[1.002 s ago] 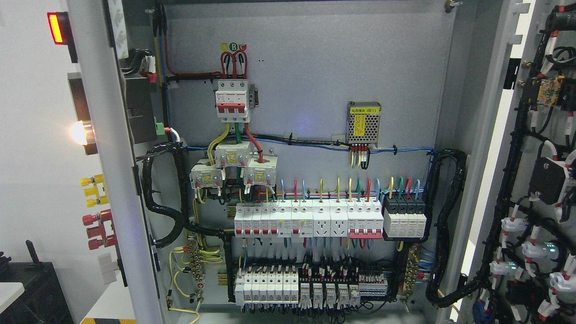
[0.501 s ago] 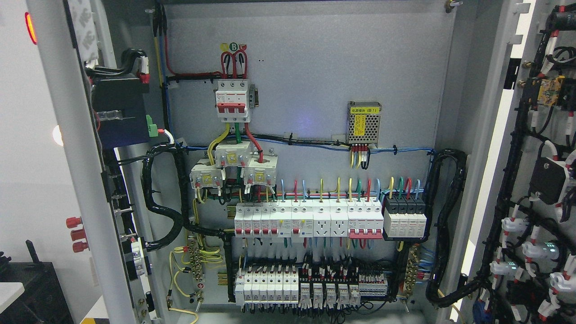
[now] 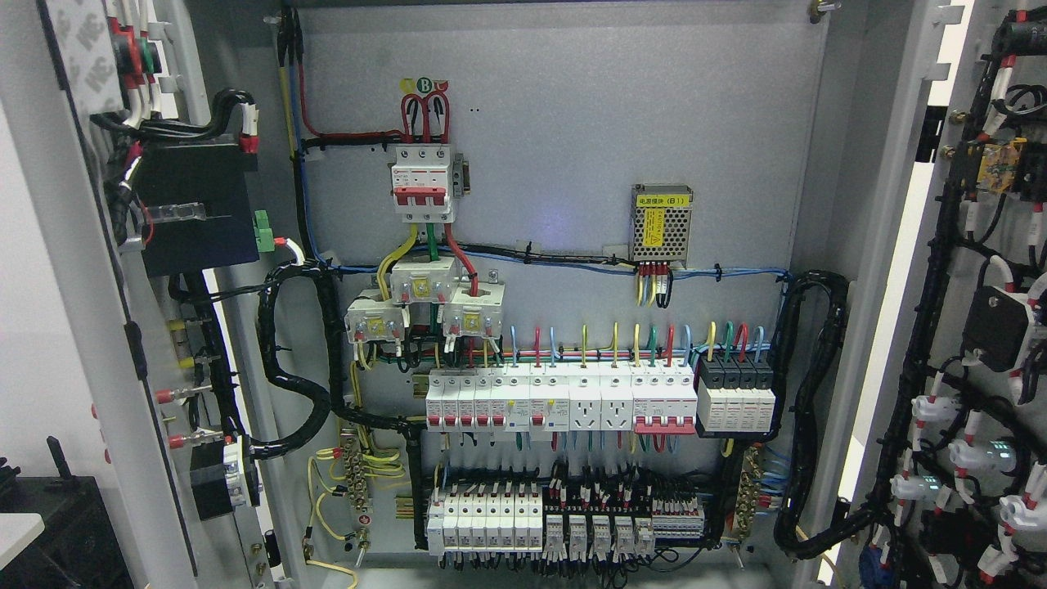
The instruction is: Open door with both hands
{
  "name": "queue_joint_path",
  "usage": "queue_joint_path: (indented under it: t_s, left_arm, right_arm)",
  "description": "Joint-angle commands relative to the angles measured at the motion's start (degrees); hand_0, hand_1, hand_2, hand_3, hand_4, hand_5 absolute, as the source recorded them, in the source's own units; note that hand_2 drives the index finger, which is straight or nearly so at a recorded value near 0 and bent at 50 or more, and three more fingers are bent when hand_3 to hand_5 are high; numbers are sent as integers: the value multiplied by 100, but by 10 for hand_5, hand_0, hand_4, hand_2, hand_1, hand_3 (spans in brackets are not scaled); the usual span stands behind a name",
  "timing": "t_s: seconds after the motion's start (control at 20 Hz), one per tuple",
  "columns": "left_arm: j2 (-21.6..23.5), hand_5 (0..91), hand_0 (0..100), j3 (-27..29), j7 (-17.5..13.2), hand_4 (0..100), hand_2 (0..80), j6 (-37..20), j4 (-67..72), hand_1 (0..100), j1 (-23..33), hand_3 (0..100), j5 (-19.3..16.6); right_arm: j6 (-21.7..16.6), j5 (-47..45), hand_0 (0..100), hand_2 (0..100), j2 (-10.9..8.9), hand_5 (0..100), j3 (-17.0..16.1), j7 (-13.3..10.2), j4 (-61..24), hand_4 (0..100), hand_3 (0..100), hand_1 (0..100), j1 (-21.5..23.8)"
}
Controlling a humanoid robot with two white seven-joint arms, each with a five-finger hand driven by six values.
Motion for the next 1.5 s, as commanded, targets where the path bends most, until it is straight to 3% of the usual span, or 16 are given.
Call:
queue_joint_path:
  t_s: [0.0, 1.45]
  left_arm:
    - [0, 0, 0, 0, 0, 43, 0, 2, 132, 0, 0, 0, 0]
    - [0, 0, 0, 0, 0, 42, 0, 3, 132, 0, 0, 0, 0]
  right_arm:
    - [0, 87, 0, 0, 79, 0, 177, -3, 20, 0, 0, 0, 7]
    - [9, 404, 0, 0, 176, 0, 432, -3, 81, 0, 0, 0, -81]
